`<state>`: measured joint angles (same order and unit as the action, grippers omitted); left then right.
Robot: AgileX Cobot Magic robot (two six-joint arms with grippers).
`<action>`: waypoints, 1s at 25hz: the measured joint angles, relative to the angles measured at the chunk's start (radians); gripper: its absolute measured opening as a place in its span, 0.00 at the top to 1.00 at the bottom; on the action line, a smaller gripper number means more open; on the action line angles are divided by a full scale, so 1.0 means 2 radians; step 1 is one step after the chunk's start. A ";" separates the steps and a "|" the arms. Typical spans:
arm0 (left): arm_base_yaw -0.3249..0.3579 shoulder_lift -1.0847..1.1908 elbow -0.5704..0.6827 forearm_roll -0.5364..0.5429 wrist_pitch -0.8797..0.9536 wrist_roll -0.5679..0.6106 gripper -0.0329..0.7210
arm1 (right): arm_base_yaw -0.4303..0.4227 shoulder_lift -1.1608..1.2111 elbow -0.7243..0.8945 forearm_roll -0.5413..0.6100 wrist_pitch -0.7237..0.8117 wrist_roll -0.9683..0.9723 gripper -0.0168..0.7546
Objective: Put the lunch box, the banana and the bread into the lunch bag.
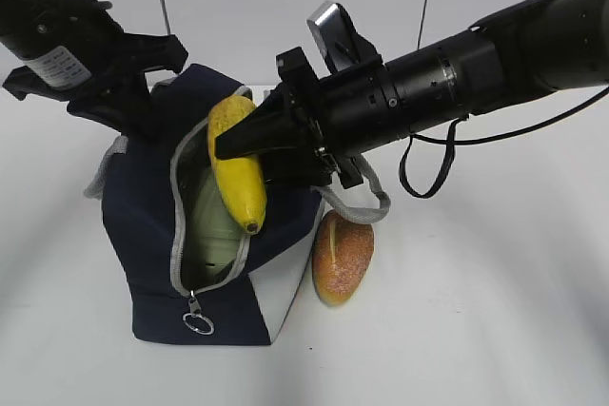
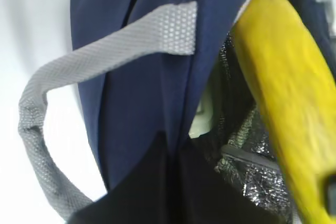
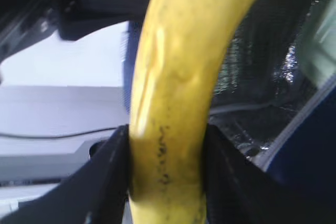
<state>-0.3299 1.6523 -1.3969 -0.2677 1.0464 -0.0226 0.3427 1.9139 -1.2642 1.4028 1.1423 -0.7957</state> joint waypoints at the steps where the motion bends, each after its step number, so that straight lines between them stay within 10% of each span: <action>1: 0.000 0.000 0.000 0.000 0.000 0.000 0.96 | 0.000 0.003 0.000 0.000 -0.013 0.014 0.59; 25: 0.000 0.000 0.000 0.000 0.000 0.000 0.96 | -0.007 0.042 -0.051 0.017 0.006 0.057 0.27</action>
<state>-0.3299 1.6523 -1.3969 -0.2685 1.0461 -0.0226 0.3284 1.9977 -1.3662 1.4376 1.1544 -0.6813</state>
